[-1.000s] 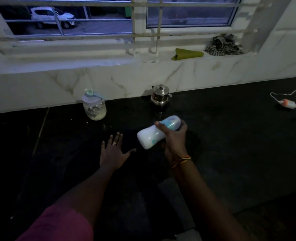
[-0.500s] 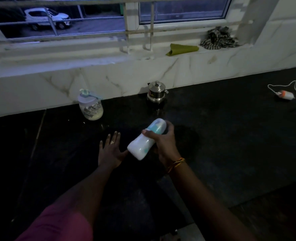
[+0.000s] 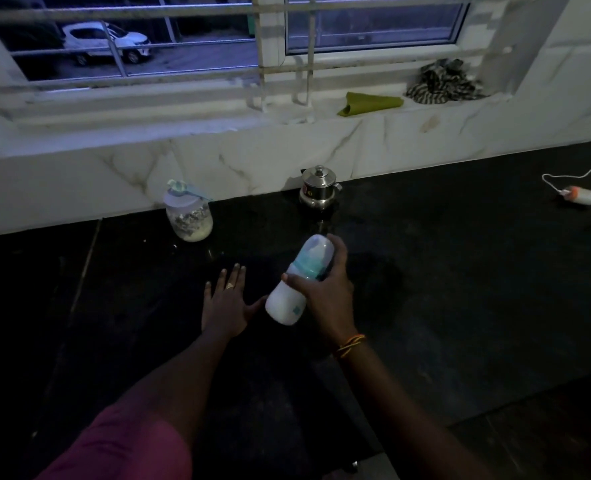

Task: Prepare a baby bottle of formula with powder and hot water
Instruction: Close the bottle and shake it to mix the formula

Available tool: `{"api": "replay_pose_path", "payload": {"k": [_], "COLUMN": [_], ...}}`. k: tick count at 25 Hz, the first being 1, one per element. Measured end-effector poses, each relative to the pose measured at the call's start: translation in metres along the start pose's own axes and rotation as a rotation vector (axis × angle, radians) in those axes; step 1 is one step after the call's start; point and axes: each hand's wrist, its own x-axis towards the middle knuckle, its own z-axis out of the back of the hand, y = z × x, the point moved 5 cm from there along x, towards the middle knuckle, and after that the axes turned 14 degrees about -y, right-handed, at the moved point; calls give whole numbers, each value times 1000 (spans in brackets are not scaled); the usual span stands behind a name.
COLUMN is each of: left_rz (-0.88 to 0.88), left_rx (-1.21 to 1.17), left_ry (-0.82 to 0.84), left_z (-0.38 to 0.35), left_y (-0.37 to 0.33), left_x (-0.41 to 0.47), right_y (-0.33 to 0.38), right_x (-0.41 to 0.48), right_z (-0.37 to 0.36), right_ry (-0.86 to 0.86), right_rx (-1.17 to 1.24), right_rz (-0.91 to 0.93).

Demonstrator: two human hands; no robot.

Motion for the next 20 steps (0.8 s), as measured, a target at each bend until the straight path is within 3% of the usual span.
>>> {"api": "replay_pose_path", "payload": {"k": [3, 7, 20], "left_rz": [19, 6, 27], "left_rx": [-20, -24, -26], "left_ry": [-20, -6, -44], "left_z": [2, 3, 0], "left_y": [0, -1, 2], "left_x": [0, -1, 0], "right_y": [6, 37, 82], "right_x": [-6, -2, 20], "right_z": [-6, -2, 7], "right_ry": [150, 133, 134], "right_rx": [-172, -226, -142], "right_rz": [168, 423, 579]}}
